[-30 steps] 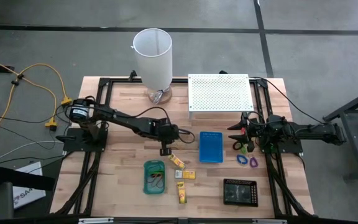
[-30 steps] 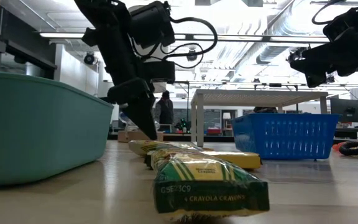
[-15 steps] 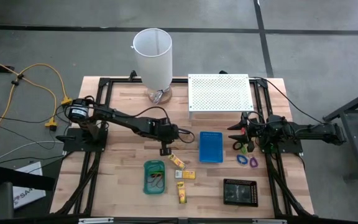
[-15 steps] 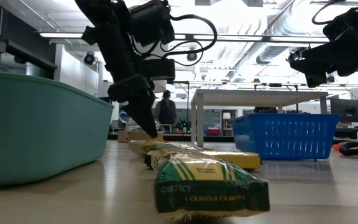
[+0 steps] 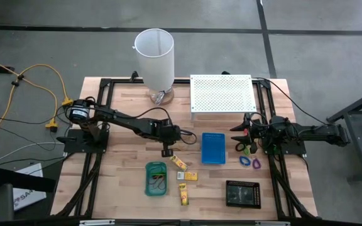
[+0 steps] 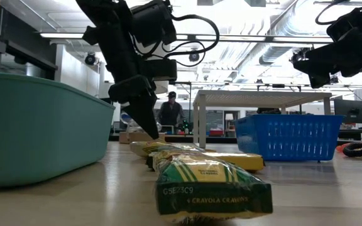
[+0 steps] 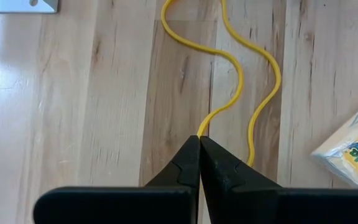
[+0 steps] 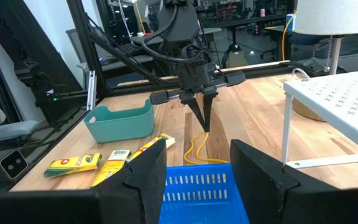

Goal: Pick & Place Office Desk Supplies
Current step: Put the yellow rubber band into the green bin

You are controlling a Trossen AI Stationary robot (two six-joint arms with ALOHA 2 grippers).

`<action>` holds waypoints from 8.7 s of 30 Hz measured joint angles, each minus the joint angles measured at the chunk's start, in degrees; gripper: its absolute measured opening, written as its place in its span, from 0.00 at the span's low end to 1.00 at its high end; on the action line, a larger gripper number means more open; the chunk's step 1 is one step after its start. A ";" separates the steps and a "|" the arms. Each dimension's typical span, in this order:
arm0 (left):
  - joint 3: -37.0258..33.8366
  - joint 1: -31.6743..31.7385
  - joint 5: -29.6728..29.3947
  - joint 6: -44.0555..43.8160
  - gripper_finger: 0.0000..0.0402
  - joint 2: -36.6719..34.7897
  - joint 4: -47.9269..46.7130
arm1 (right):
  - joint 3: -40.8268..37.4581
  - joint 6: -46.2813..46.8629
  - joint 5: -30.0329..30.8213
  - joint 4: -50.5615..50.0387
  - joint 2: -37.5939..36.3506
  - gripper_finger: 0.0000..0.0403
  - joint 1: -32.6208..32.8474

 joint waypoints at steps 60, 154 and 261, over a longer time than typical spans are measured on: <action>0.49 -18.90 -40.54 5.80 0.00 -6.86 -1.59 | 0.00 -0.01 0.00 -0.15 0.01 0.41 -0.01; 1.51 -47.38 -63.93 14.70 0.00 -13.68 8.28 | 0.00 -0.01 0.00 -0.13 0.02 0.41 -0.01; 1.51 -0.10 5.55 -6.01 0.33 -6.73 -9.46 | 0.00 -0.01 -0.02 -0.04 0.00 0.41 -0.02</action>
